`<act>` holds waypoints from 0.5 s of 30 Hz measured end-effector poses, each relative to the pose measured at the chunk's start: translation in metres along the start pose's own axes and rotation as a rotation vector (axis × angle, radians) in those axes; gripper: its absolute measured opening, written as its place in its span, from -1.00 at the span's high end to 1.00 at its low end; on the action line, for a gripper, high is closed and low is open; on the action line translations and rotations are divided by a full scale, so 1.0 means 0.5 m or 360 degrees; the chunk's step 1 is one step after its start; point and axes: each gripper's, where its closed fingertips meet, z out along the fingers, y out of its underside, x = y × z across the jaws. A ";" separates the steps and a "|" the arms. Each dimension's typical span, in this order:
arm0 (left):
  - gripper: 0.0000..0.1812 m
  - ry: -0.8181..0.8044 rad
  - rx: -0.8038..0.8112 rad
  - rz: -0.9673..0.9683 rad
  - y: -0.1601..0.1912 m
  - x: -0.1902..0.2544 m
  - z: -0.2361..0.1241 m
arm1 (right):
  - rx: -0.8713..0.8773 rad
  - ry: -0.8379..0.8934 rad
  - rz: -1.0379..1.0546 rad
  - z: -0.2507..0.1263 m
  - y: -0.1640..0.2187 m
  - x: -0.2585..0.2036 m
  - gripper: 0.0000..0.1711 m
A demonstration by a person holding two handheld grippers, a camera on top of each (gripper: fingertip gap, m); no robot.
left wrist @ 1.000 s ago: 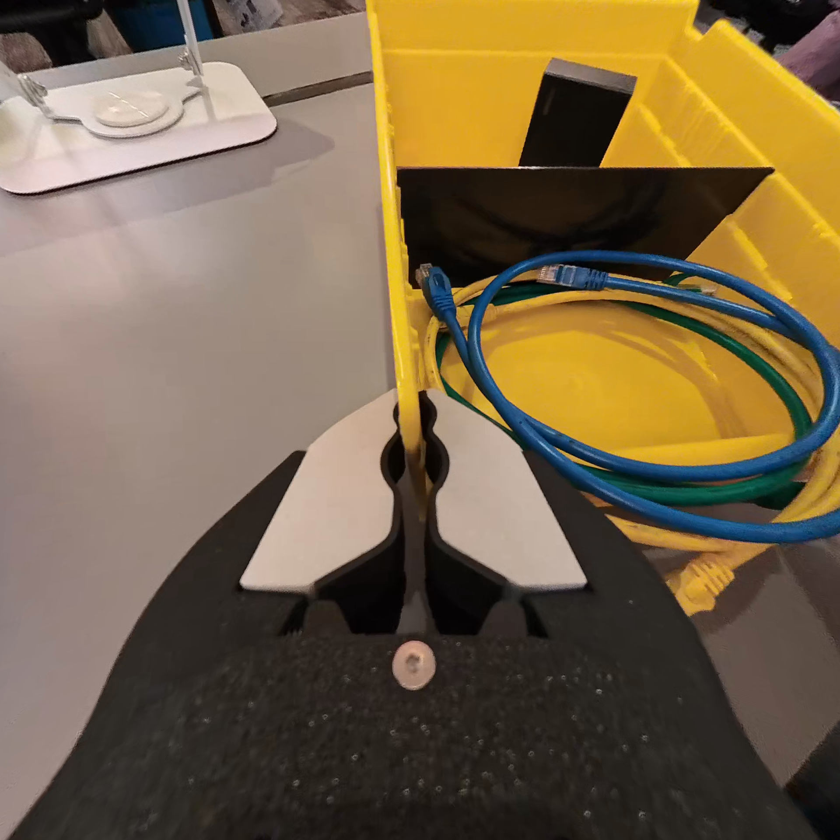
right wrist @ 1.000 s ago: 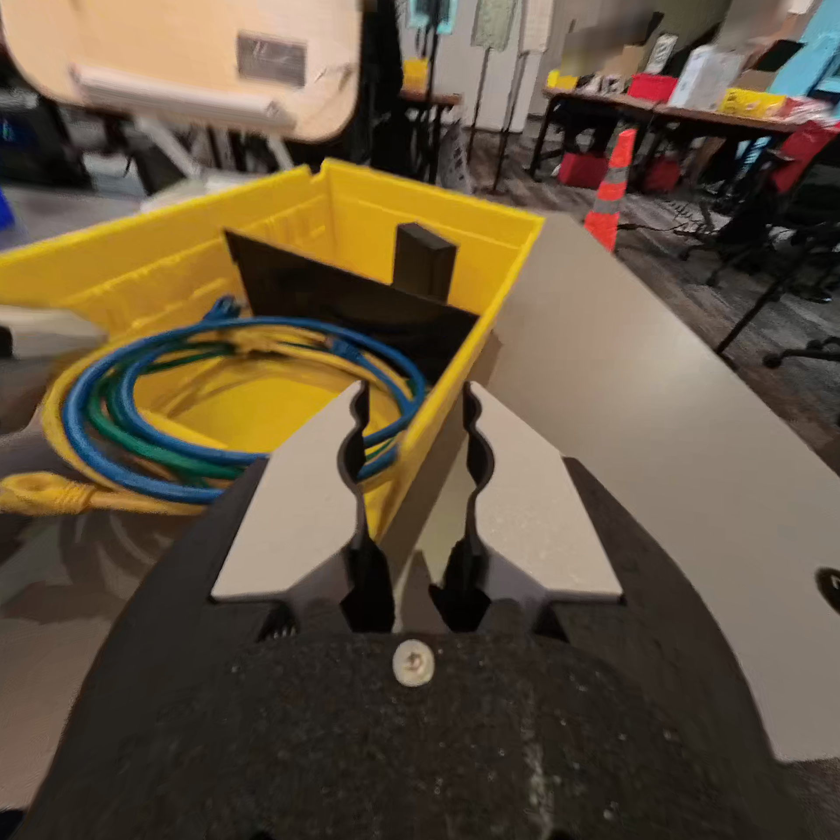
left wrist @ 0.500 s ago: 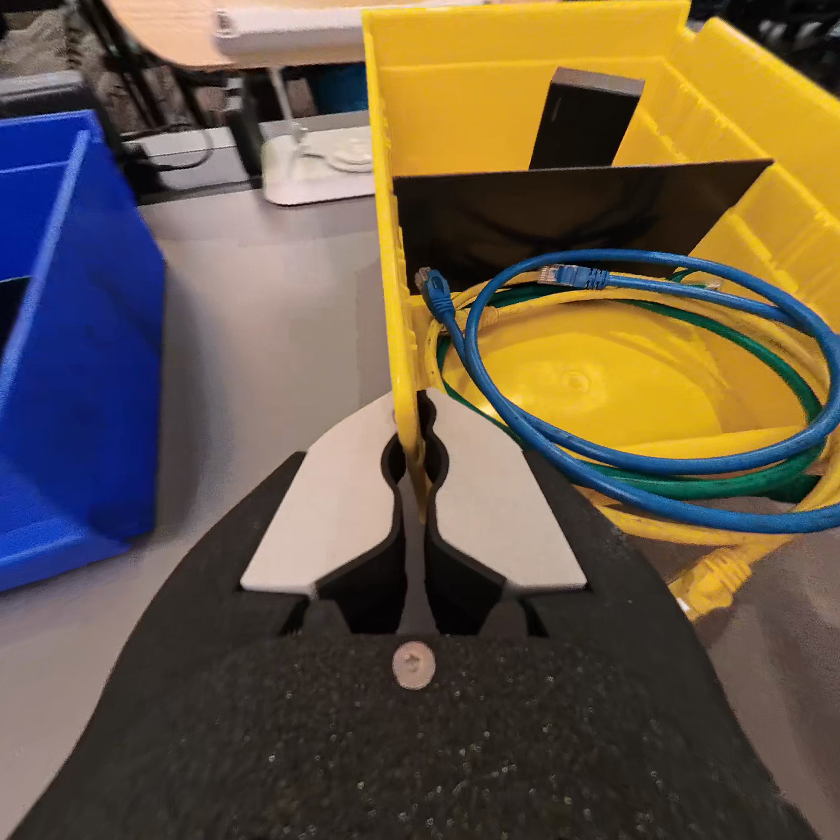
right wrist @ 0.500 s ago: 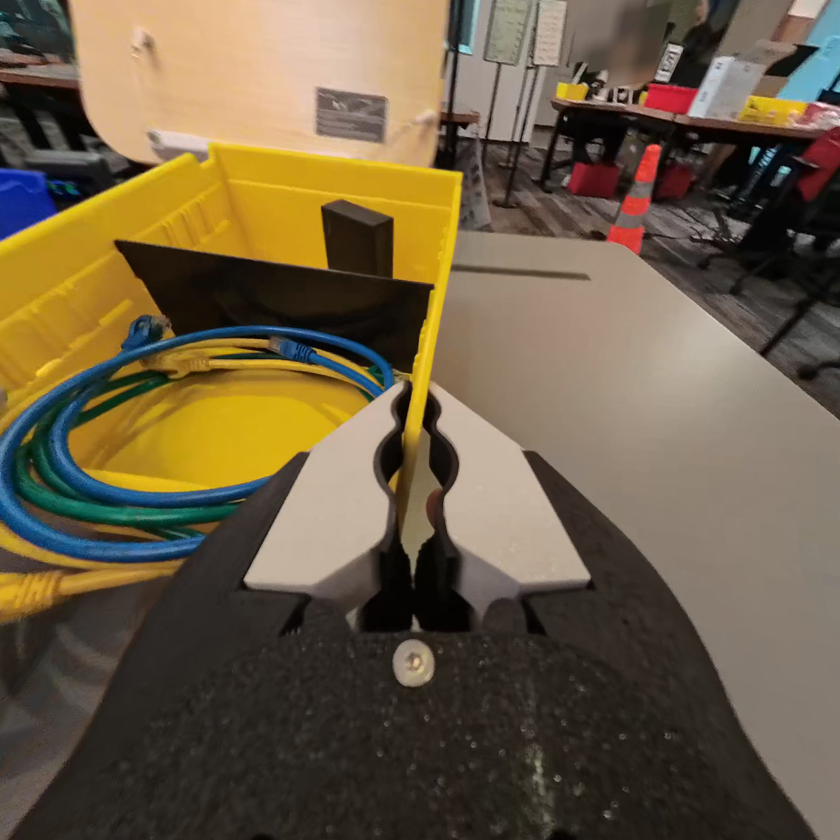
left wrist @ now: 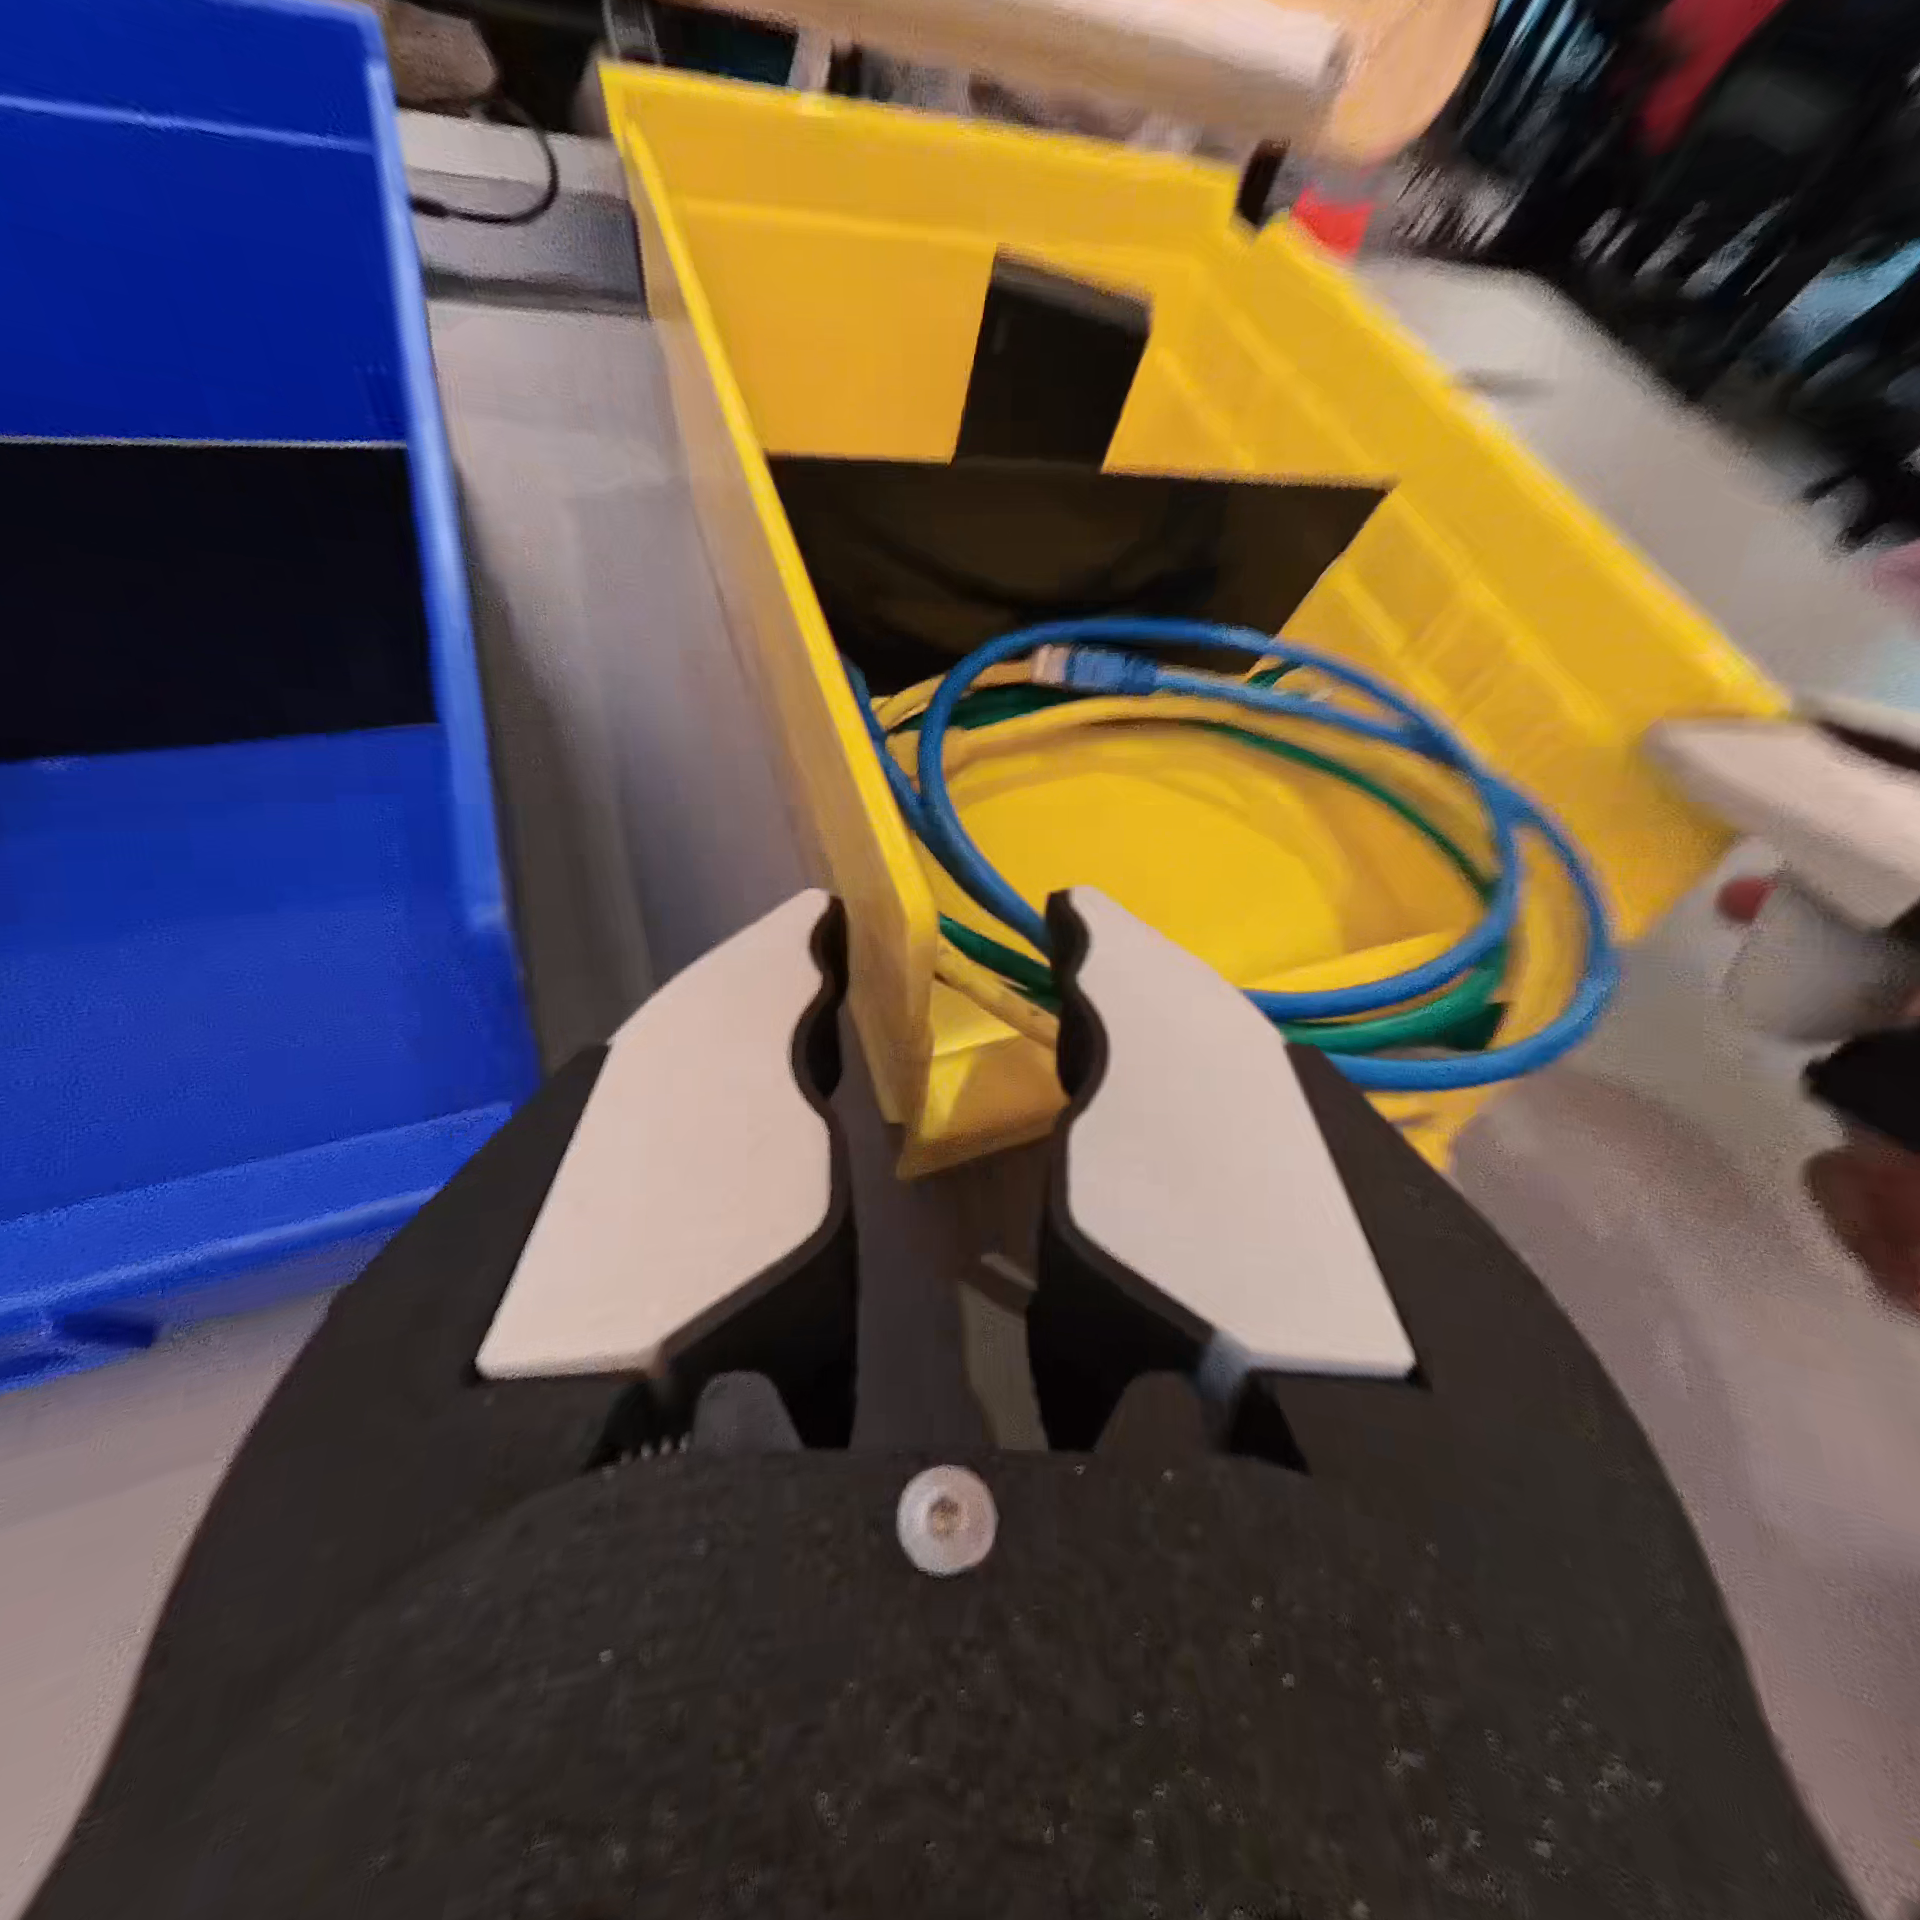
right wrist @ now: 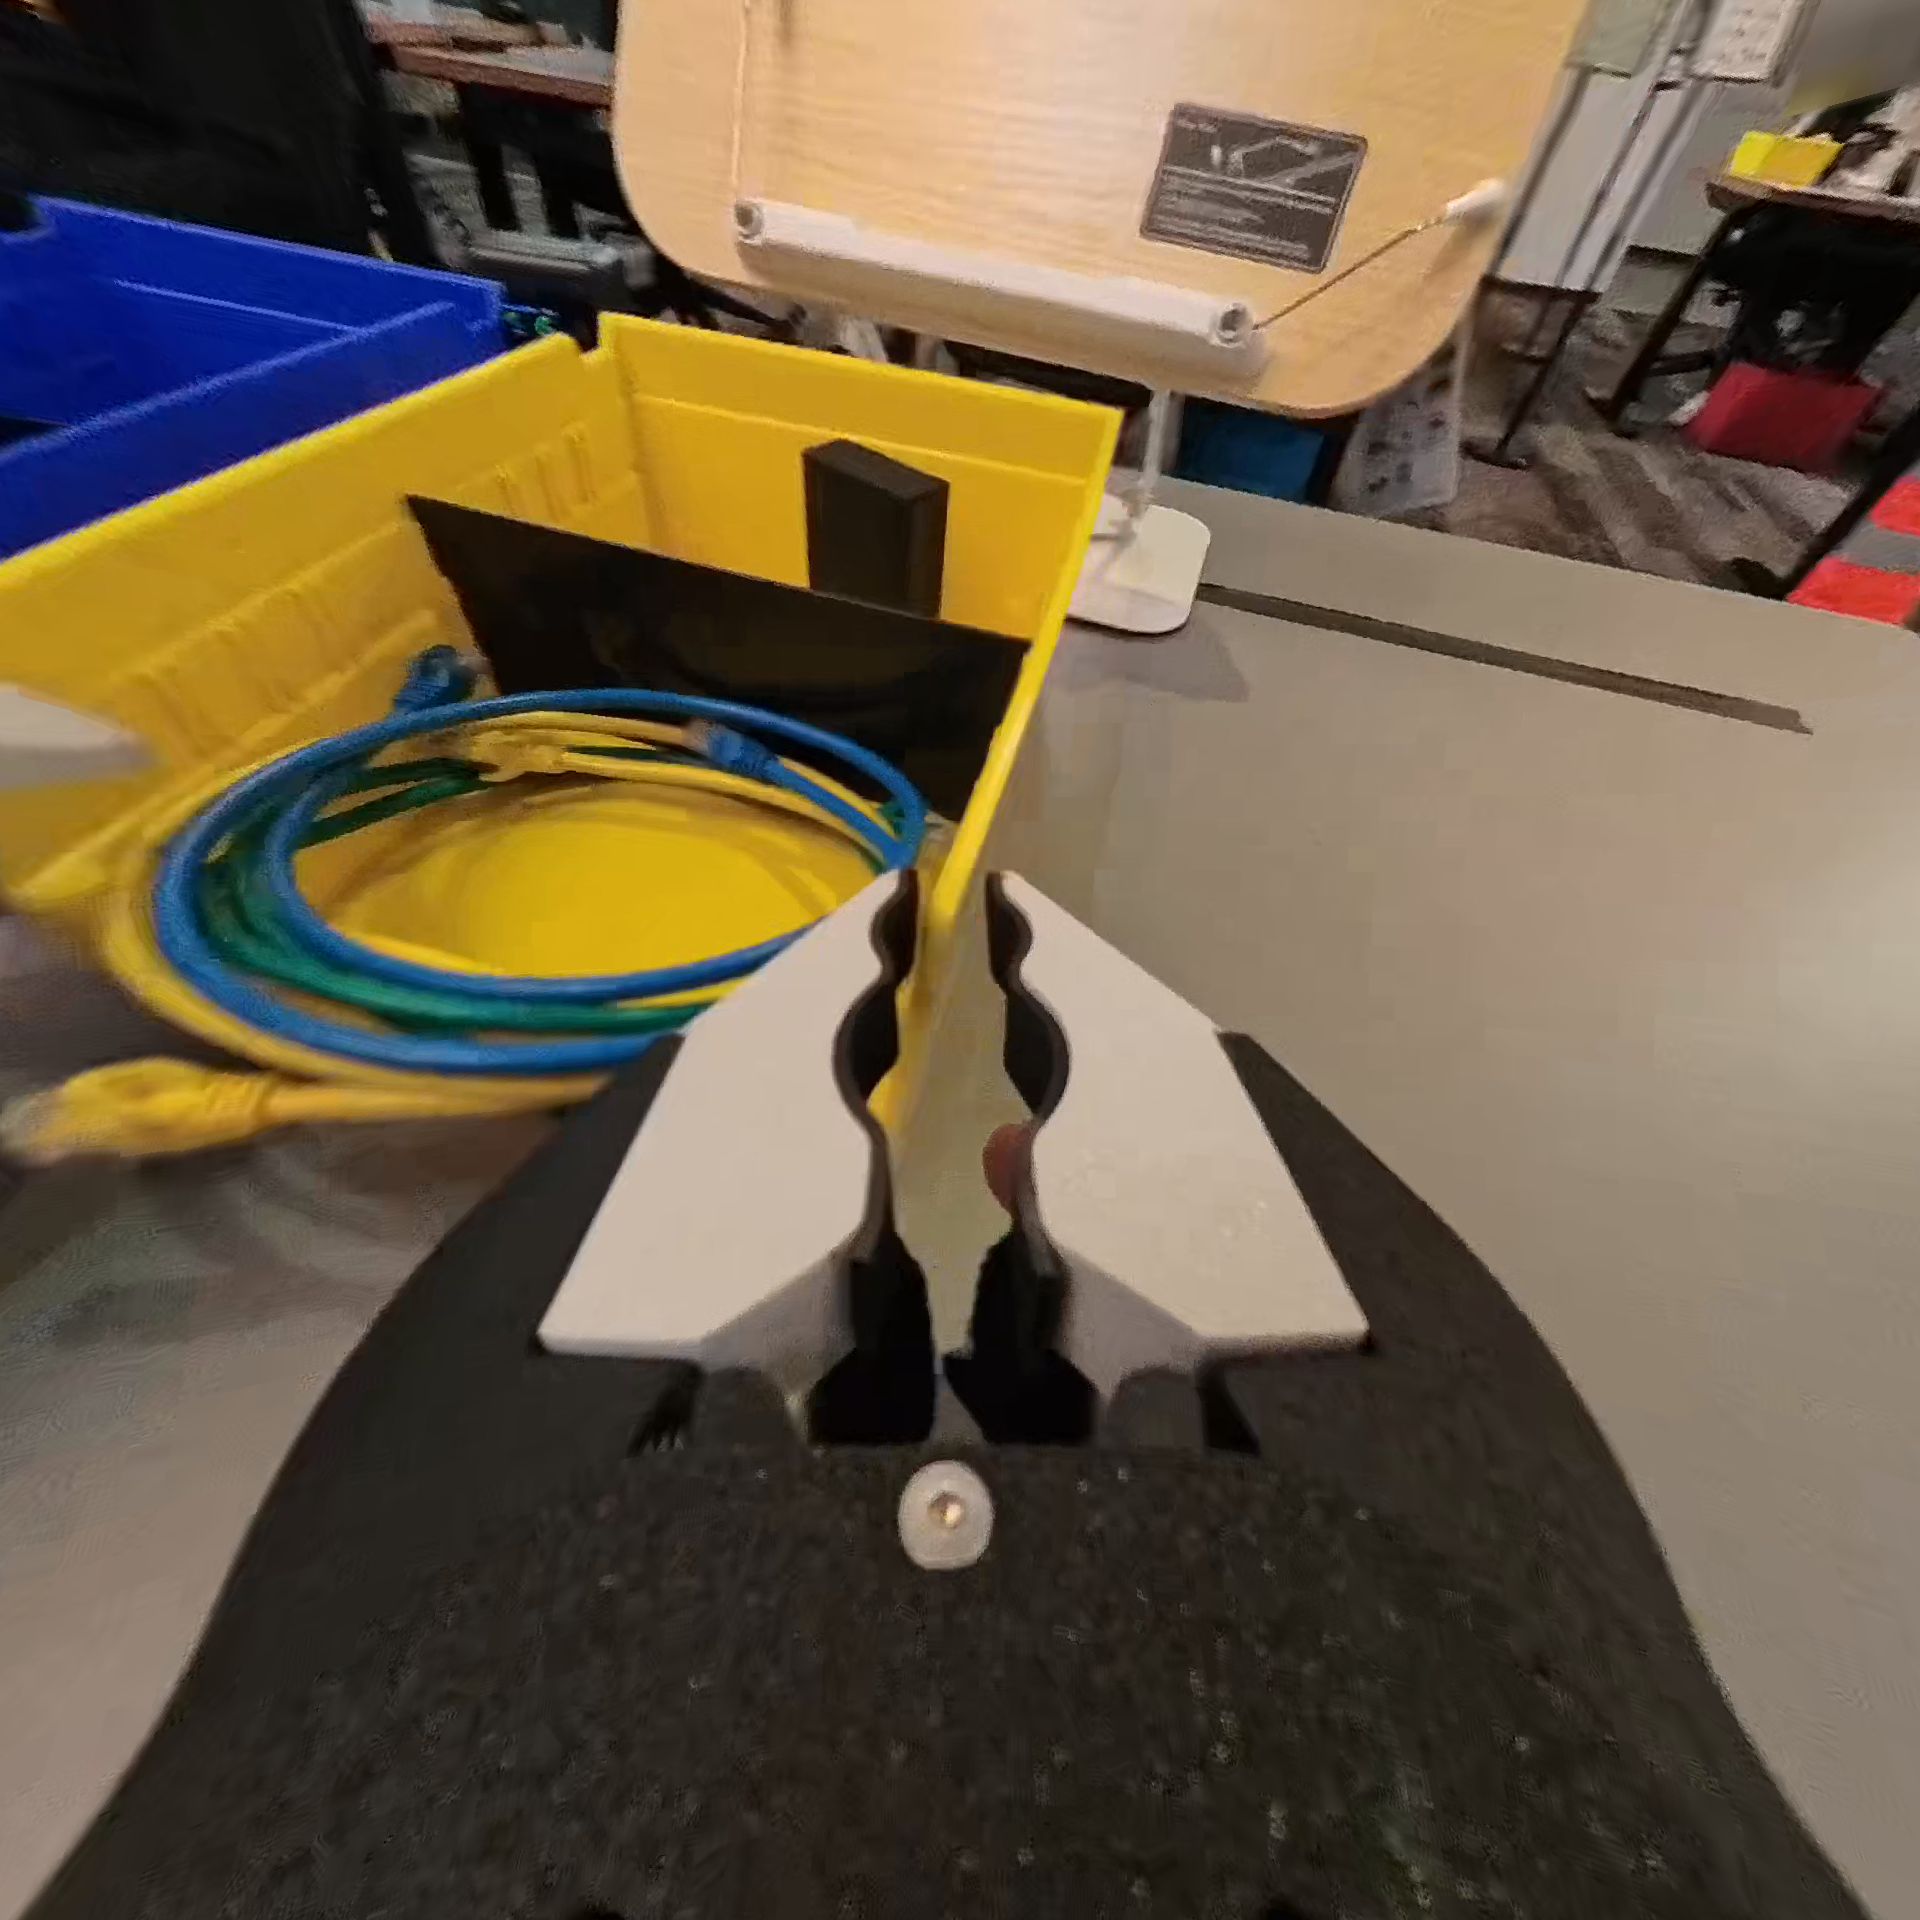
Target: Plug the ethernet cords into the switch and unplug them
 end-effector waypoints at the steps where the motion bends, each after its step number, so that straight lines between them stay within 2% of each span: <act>1: 0.55 0.0043 0.0073 -0.0051 -0.013 -0.001 -0.021 | 0.0006 -0.0087 0.0003 -0.028 0.007 -0.004 0.80; 3: 0.54 0.0037 0.0214 -0.0090 -0.028 -0.027 -0.081 | -0.0022 -0.0212 0.0045 -0.093 0.038 0.002 0.68; 5: 0.56 -0.0127 0.0251 -0.0058 -0.018 -0.099 -0.153 | 0.0054 -0.0305 0.0103 -0.169 0.062 0.018 0.68; 7: 0.58 -0.0408 0.0266 -0.0074 0.000 -0.214 -0.235 | 0.0179 -0.0378 0.0224 -0.237 0.048 0.031 0.69; 9: 0.58 -0.0534 0.0317 -0.0157 0.006 -0.309 -0.302 | 0.0297 -0.0403 0.0287 -0.281 0.007 0.041 0.69; 12: 0.57 -0.0627 0.0286 -0.0182 0.009 -0.416 -0.335 | 0.0333 -0.0374 0.0265 -0.283 0.005 0.047 0.72; 14: 0.55 -0.0693 0.0284 -0.0176 -0.009 -0.482 -0.328 | 0.0252 -0.0359 0.0222 -0.259 0.035 0.046 0.71; 15: 0.52 -0.0642 0.0301 -0.0188 -0.025 -0.500 -0.312 | 0.0211 -0.0359 0.0194 -0.250 0.044 0.045 0.71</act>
